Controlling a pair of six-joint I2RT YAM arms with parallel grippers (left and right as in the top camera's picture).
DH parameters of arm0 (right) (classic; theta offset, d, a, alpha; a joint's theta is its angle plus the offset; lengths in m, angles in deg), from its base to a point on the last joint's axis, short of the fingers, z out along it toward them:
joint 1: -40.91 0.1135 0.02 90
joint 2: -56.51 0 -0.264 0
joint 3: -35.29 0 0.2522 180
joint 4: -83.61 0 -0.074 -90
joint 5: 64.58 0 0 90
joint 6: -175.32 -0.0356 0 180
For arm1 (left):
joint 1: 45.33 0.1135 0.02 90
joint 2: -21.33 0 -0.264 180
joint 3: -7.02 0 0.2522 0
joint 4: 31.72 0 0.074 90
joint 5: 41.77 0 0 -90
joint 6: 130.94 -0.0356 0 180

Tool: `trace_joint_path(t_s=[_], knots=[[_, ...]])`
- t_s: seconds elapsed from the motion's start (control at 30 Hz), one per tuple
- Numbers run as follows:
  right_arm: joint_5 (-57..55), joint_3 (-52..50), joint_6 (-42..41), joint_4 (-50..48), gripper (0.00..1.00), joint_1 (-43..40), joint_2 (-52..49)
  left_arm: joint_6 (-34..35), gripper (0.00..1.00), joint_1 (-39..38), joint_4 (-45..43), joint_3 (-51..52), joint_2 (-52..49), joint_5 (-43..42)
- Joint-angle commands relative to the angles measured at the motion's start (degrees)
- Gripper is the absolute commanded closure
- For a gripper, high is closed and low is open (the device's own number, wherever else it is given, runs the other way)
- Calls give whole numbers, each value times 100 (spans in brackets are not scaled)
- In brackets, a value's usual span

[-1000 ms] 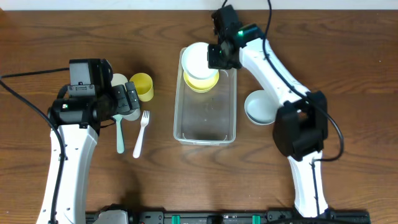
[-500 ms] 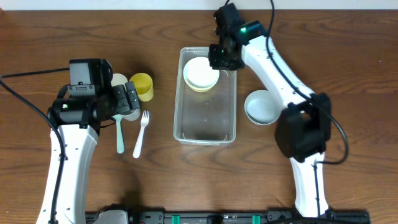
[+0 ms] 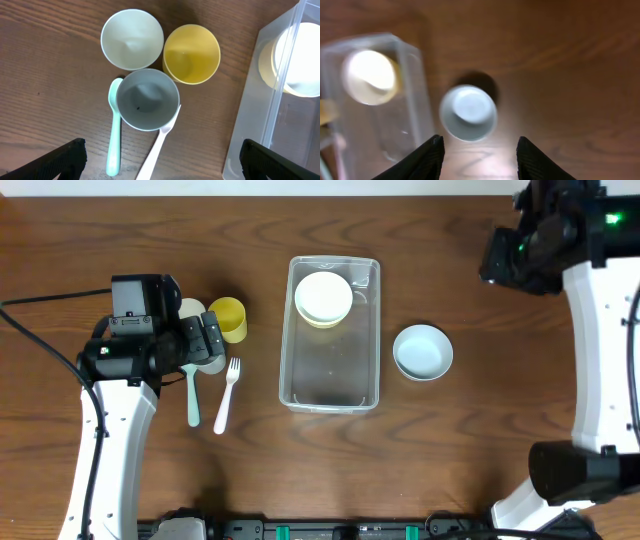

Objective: Pack container
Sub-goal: 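Move the right gripper to the grey bowl and grasp its rim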

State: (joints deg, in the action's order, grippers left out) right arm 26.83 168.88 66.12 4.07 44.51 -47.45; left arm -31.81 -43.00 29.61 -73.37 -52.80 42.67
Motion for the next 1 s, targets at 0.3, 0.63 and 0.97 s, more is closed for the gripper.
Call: trace_joint_path(t_s=[0.3,0.63,0.97], knots=[[33,-3447,79,-1838,56,37,-319,-52,2,24,17,-72,-9,70],[68,-4575,210,-3259,59,28,-319,-52,2,24,17,-72,-9,70],[404,-5128,212,-4072,81,72,-319,-52,2,24,17,-72,-9,70]])
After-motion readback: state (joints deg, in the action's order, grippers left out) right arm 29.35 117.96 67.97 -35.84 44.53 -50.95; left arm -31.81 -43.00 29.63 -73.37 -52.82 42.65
